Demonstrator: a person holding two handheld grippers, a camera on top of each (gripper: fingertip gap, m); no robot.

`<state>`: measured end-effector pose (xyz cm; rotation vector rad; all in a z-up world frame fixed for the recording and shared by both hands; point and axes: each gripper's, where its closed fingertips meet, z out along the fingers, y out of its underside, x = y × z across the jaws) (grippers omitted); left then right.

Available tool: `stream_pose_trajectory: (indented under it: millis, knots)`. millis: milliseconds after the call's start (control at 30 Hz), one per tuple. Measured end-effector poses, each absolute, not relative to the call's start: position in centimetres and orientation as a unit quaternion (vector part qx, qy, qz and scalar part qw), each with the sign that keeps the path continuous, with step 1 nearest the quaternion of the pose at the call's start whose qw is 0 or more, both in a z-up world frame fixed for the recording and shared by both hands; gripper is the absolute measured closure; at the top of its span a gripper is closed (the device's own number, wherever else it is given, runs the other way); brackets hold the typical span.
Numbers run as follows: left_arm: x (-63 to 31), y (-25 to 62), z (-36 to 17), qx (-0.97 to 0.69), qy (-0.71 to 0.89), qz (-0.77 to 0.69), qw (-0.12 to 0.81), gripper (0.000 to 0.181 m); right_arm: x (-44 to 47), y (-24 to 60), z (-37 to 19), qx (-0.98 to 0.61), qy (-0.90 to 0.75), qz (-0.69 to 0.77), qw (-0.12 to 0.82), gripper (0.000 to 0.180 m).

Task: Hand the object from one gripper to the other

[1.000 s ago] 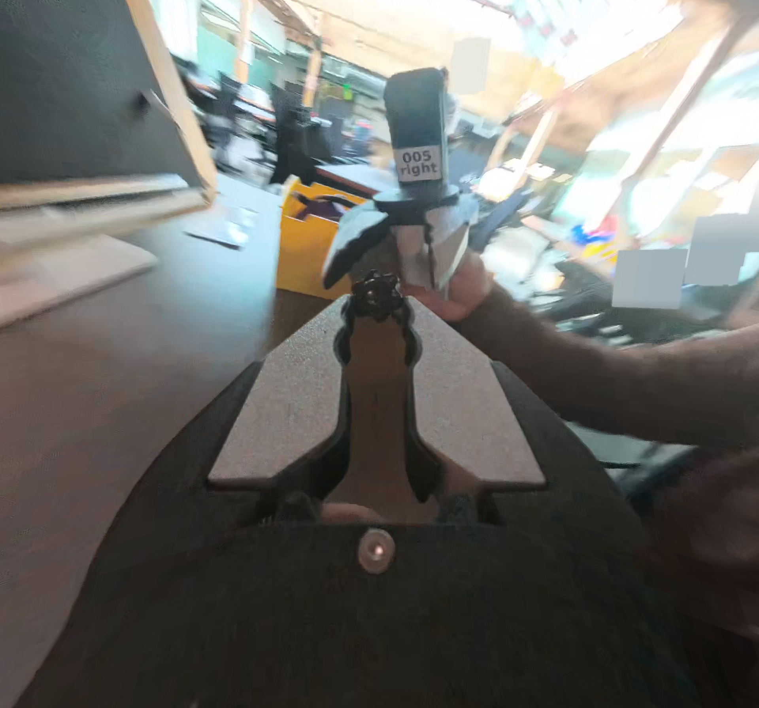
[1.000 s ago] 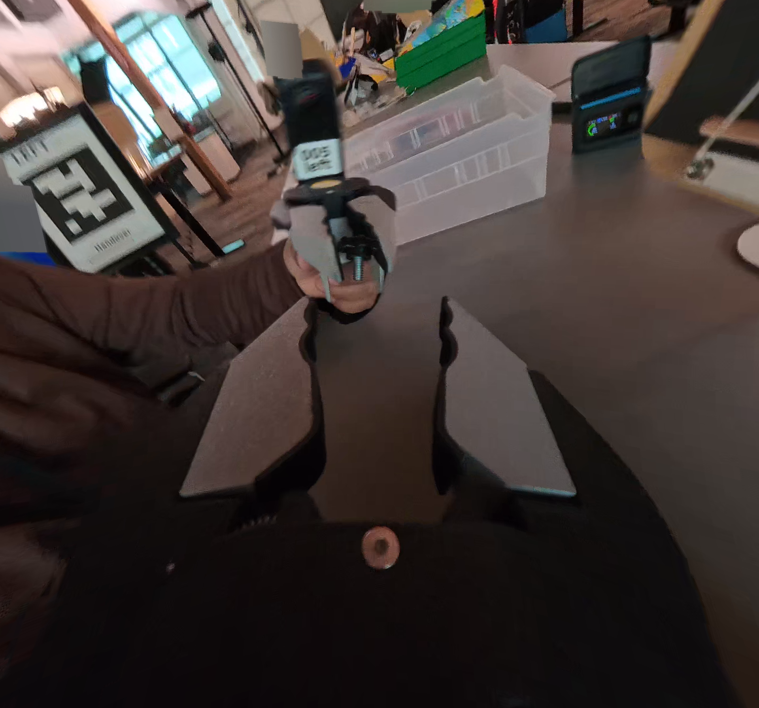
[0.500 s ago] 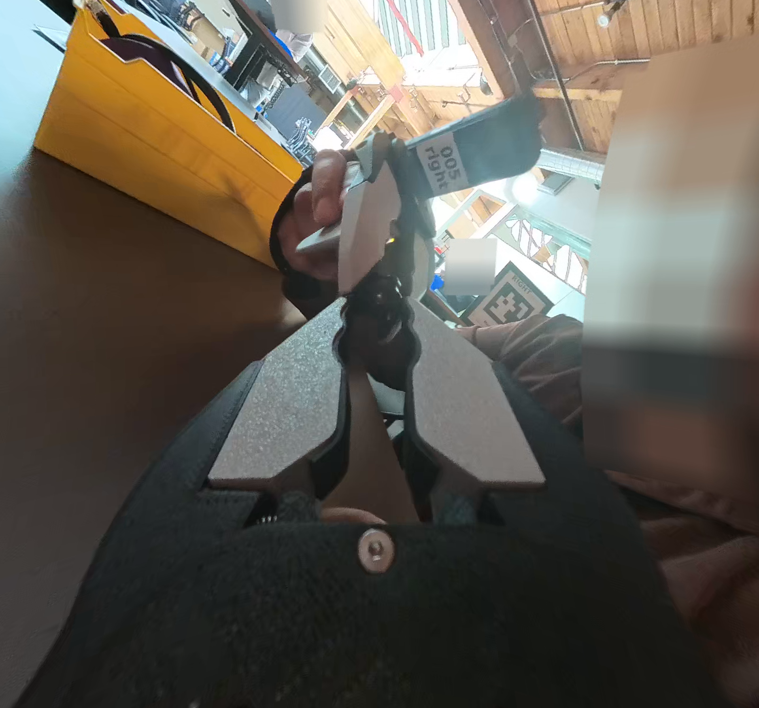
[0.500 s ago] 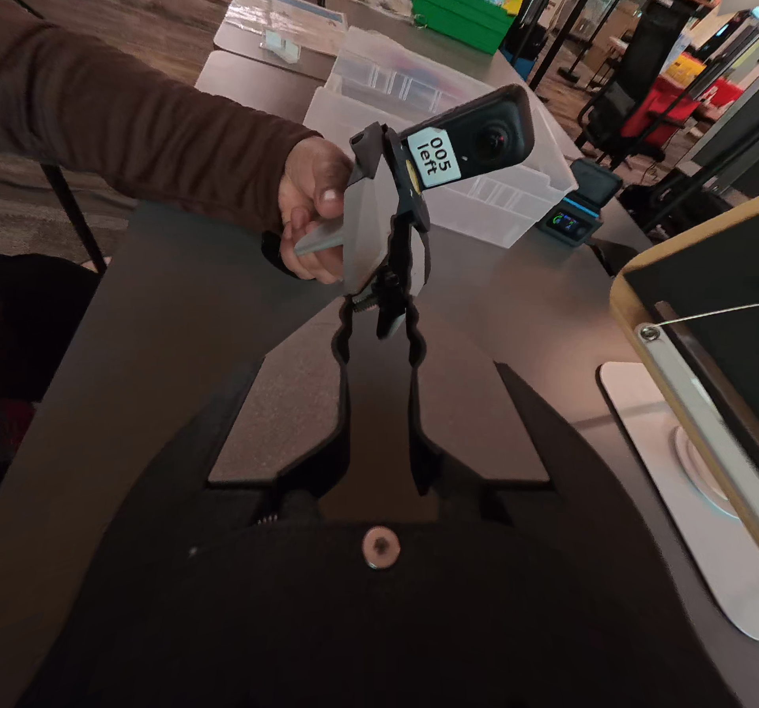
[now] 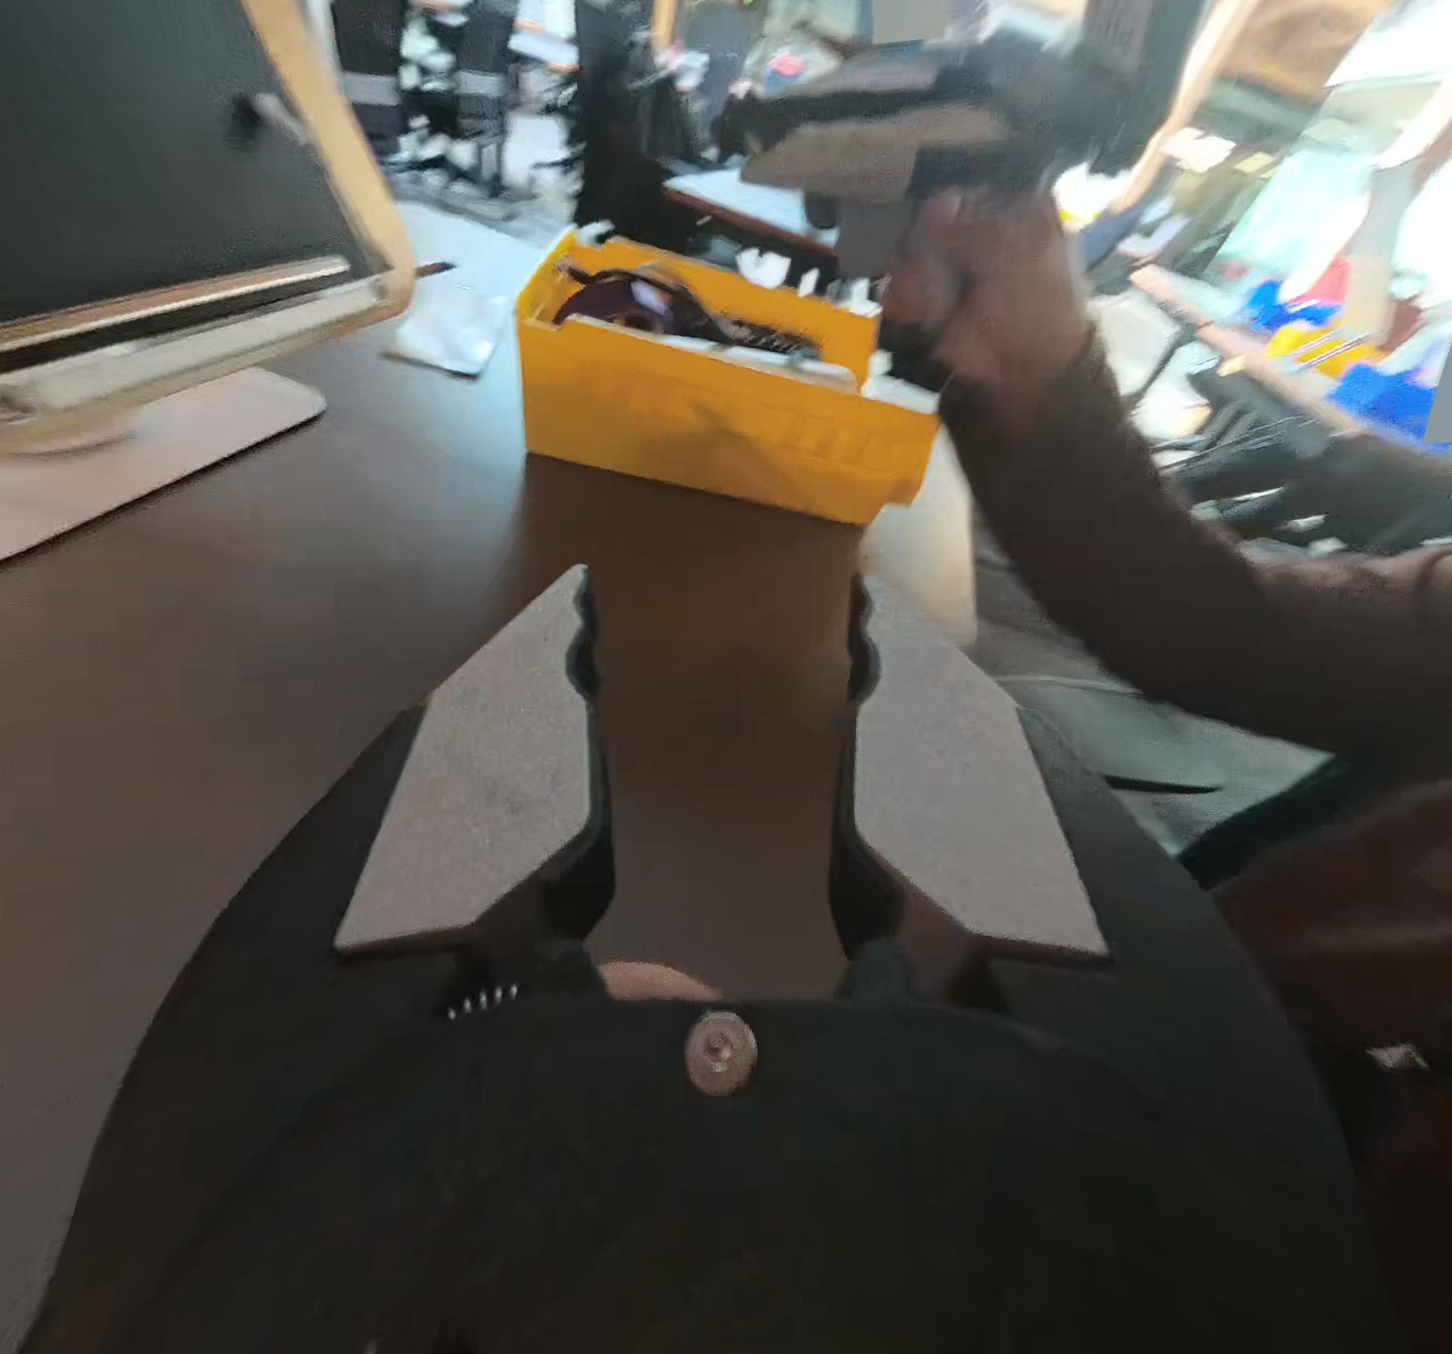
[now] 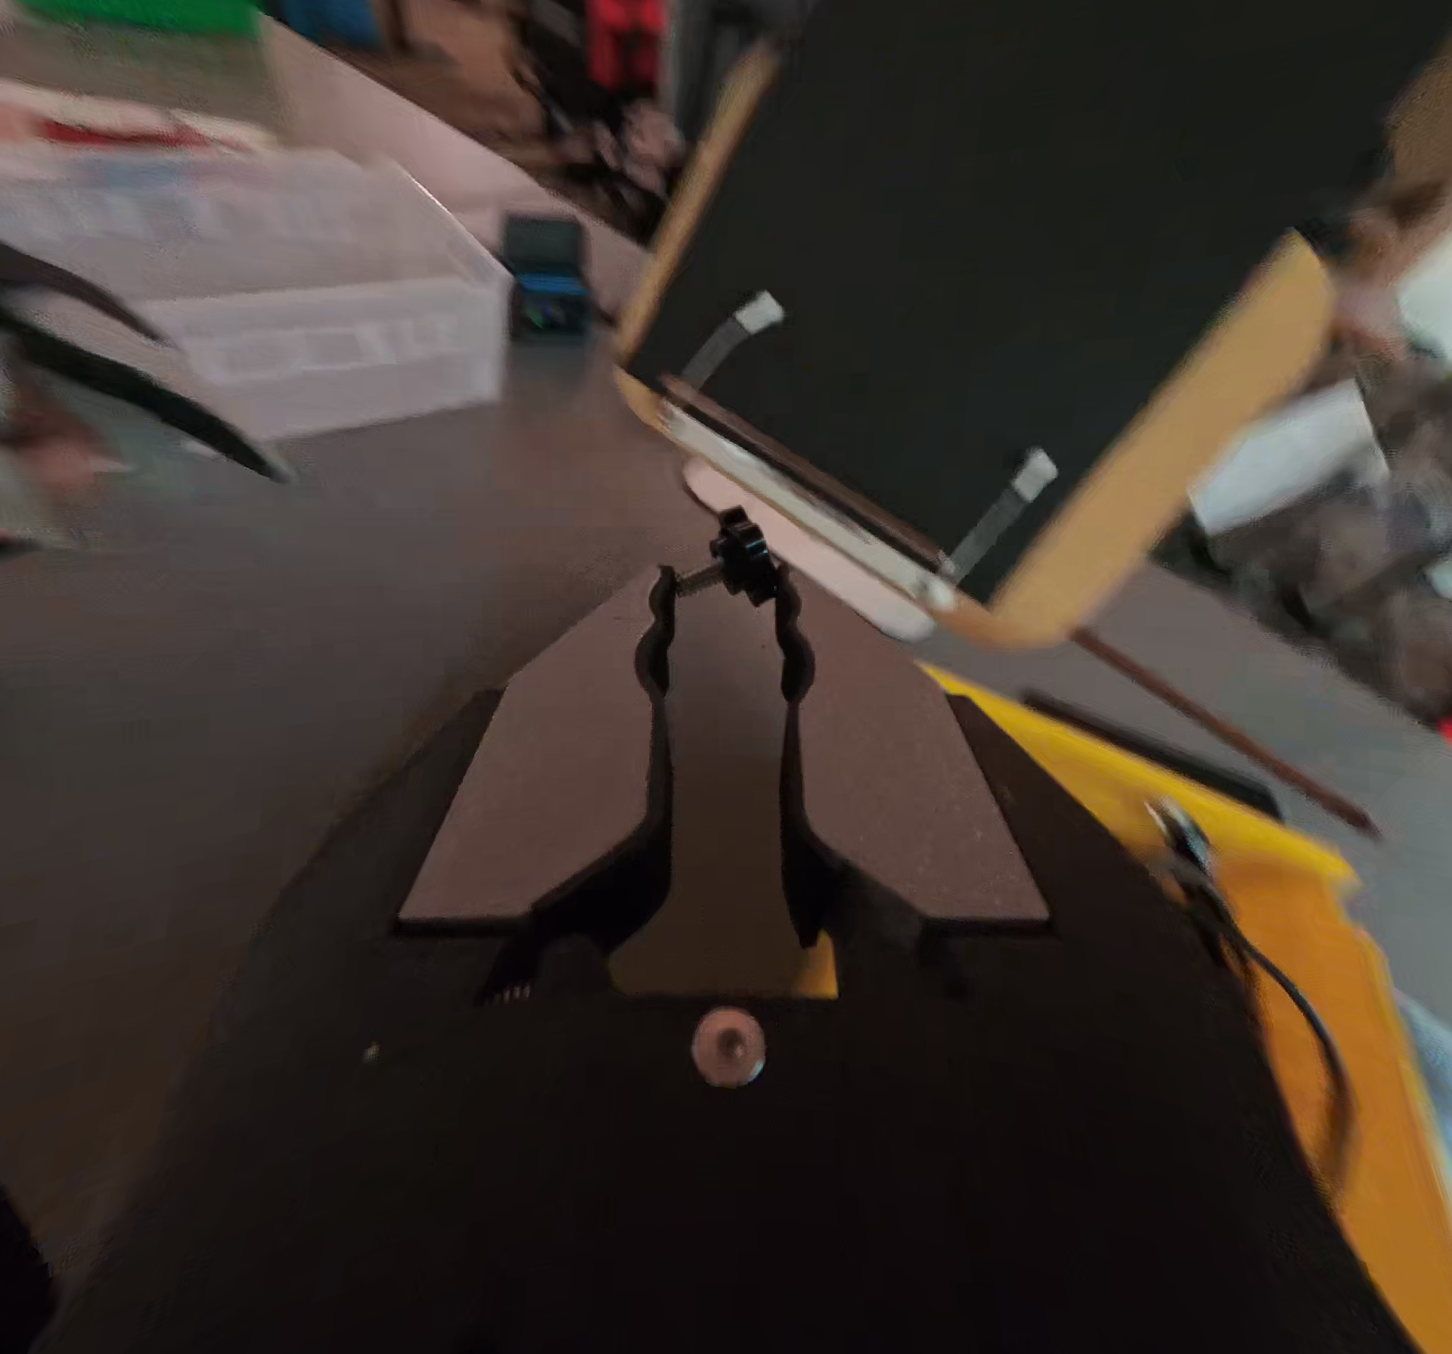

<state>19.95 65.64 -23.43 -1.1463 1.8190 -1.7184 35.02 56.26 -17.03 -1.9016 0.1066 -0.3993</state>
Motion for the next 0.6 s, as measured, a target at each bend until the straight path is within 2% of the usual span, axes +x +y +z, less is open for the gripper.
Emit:
stream_pose_trajectory:
  millis: [100, 133, 200, 233, 333, 400, 467, 533, 600]
  knots:
    - [16.8, 68.5, -23.9, -0.477, 0.655, -0.532, 0.247, 0.094, 41.9, 50.5, -19.2, -0.852, 0.153, -0.191, 0.463, 0.158]
    - [15.7, 69.8, -24.3, -0.498, 0.655, -0.502, 0.266, 0.093, 43.8, 48.8, -20.6, -0.861, 0.18, -0.196, 0.433, 0.156]
    - [13.5, 73.1, -25.3, -0.537, 0.651, -0.439, 0.309, 0.09, 45.3, 47.1, -24.0, -0.883, 0.192, -0.169, 0.393, 0.137]
    - [12.4, 74.7, -25.9, -0.556, 0.647, -0.411, 0.322, 0.089, 44.9, 46.7, -25.6, -0.893, 0.191, -0.137, 0.384, 0.136]
    - [9.8, 78.4, -27.9, -0.606, 0.622, -0.368, 0.333, 0.087, 43.5, 44.9, -26.4, -0.886, 0.194, -0.111, 0.406, 0.13]
    - [9.0, 79.3, -28.3, -0.608, 0.61, -0.38, 0.337, 0.135, 42.9, 43.1, -25.8, -0.874, 0.205, -0.118, 0.425, 0.122]
    - [8.7, 80.0, -28.6, -0.615, 0.6, -0.382, 0.34, 0.154, 41.0, 41.9, -25.6, -0.867, 0.215, -0.075, 0.444, 0.112]
    - [8.6, 80.0, -28.2, -0.63, 0.583, -0.385, 0.338, 0.153, 38.1, 41.4, -25.6, -0.859, 0.203, -0.026, 0.47, 0.104]
    - [7.8, 79.4, -27.4, -0.636, 0.577, -0.385, 0.338, 0.128, 35.6, 40.6, -26.3, -0.86, 0.188, -0.014, 0.475, 0.1]
